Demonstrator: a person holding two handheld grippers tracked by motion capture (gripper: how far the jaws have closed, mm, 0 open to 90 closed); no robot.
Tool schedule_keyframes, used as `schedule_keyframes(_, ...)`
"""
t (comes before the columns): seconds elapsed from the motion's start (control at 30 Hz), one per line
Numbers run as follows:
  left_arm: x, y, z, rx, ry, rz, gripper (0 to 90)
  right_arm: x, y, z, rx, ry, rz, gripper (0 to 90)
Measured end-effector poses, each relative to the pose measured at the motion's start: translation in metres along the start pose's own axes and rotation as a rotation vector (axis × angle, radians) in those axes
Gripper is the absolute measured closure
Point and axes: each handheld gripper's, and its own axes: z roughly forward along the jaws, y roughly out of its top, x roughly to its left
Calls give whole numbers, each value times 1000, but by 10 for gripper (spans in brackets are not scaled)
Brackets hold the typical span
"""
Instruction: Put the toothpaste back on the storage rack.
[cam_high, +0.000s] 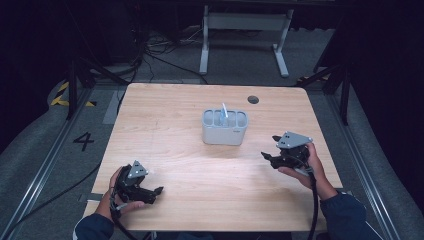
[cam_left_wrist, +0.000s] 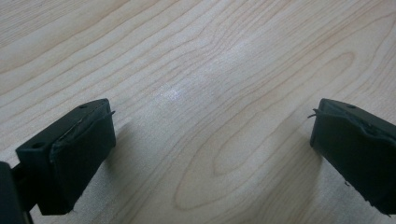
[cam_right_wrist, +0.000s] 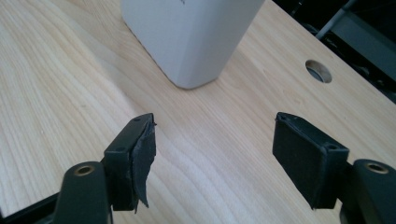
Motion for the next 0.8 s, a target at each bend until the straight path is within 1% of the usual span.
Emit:
schedule_keyframes(0.1, 0, 0, 0, -2, -1, 0, 5, 0, -5, -2, 5, -1, 4, 308)
schedule_keyframes(0.27, 0, 0, 0, -2, -2, 0, 5, -1, -24, -6, 23, 0, 17, 305)
schedule_keyframes(0.4, 0, 0, 0, -2, -1, 0, 5, -2, -40, -11, 44, 4, 40, 303)
schedule_keyframes(0.43, 0, 0, 0, -2, -1, 0, 5, -2, -40, -11, 44, 4, 40, 303)
schedule_keyframes(0.47, 0, 0, 0, -1, -2, 2, 5, -2, -48, -14, 52, 7, 47, 301)
schedule_keyframes(0.53, 0, 0, 0, 0, -6, -3, 4, -2, -52, -15, 52, 6, 49, 301)
schedule_keyframes(0.6, 0, 0, 0, -1, -5, -2, 3, -3, -61, -19, 51, 11, 55, 299)
schedule_keyframes(0.63, 1, 1, 1, -1, -7, 1, 3, -3, -65, -20, 50, 18, 74, 299)
schedule_keyframes(0.7, 1, 1, 1, -1, -7, 0, 3, -4, -72, -23, 47, 27, 92, 299)
schedule_keyframes(0.8, 1, 1, 1, -1, -7, 0, 3, -5, -83, -28, 52, 26, 116, 292)
